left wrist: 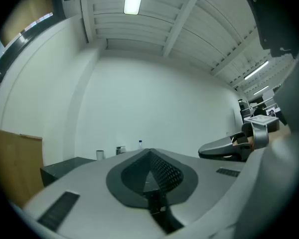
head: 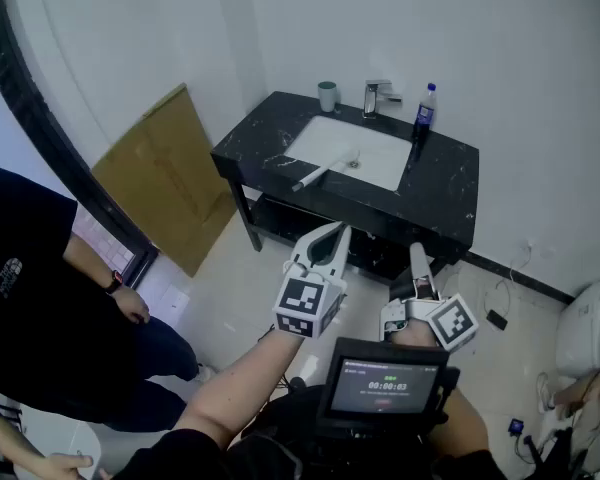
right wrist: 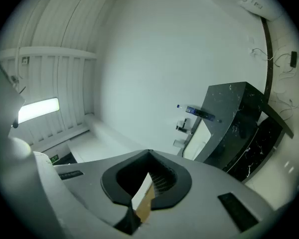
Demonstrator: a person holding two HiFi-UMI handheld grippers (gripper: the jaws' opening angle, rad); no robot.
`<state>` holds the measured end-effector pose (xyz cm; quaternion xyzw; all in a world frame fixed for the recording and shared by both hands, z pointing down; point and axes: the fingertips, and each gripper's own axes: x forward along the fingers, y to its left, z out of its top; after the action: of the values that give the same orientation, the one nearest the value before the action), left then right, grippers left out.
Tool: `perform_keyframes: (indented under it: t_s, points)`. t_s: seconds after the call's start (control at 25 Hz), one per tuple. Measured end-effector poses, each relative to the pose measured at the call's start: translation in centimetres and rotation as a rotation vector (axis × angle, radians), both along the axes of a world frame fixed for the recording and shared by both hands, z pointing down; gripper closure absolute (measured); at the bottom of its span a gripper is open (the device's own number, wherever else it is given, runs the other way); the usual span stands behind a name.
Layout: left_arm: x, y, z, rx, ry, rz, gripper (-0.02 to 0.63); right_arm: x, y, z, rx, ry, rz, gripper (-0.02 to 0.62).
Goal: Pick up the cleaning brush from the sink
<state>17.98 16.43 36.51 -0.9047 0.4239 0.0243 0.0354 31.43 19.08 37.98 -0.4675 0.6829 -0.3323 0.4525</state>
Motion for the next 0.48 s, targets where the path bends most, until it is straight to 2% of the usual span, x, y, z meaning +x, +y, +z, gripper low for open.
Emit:
perform_keyframes:
  t_s: [0.24,0.48]
  points:
    - [0.2,-0.1,0.1,-0.003,0.011,-0.004,0.597,0.0,-0.1,-0.1,0.008,-0.008,-0.014,0.584]
    - [-0.2,-0.7,-0.3,-0.009,0.009,-0.026,0.597,0.4,-1.4,-0.5,-0.010,0.052,-0.038,0.584]
